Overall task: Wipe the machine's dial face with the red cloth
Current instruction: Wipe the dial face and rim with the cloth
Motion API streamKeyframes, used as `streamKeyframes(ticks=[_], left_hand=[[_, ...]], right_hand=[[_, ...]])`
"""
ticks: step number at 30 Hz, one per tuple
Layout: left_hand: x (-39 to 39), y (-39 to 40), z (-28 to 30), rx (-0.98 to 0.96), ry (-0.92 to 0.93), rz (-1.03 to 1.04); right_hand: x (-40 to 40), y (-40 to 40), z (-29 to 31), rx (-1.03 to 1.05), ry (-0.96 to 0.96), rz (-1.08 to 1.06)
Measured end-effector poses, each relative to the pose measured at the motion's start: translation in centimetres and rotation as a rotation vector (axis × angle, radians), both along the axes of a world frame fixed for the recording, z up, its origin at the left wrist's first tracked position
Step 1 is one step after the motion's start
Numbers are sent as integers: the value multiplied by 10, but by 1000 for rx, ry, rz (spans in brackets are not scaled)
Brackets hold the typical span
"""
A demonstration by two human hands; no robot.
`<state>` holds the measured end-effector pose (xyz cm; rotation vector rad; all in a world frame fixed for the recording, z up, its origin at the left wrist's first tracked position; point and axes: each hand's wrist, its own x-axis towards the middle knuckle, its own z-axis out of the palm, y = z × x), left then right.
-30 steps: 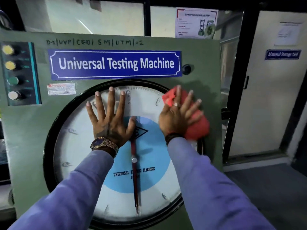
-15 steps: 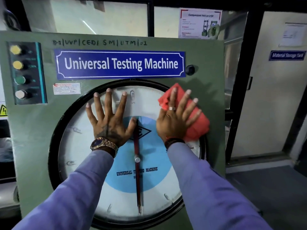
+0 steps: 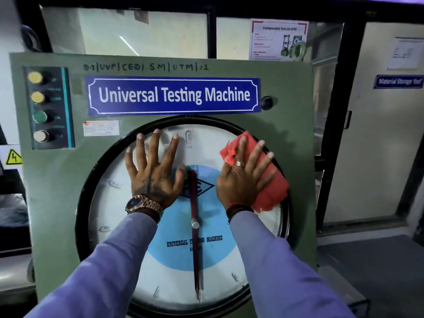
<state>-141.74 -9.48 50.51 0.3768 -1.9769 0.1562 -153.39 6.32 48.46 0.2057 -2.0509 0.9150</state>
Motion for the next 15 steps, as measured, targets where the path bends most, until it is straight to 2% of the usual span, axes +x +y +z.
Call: streamKeyframes(ticks=[5,8,10,13,15], left_hand=[[11,-18,-6,-30,82,-29],[11,-23,-11,-27,74,37],[12,-26,-13,-19,59,65],[14,-33,-21,-52,56,91],[17,-38,-27,-83,59,80]], right_hand=[[25,-49,35,350,327,262],[23,-37,24,437,394,324],[18,-19,6,331,297,224],[19,-20,6,64,27,70],[28,-39,19,51,18,93]])
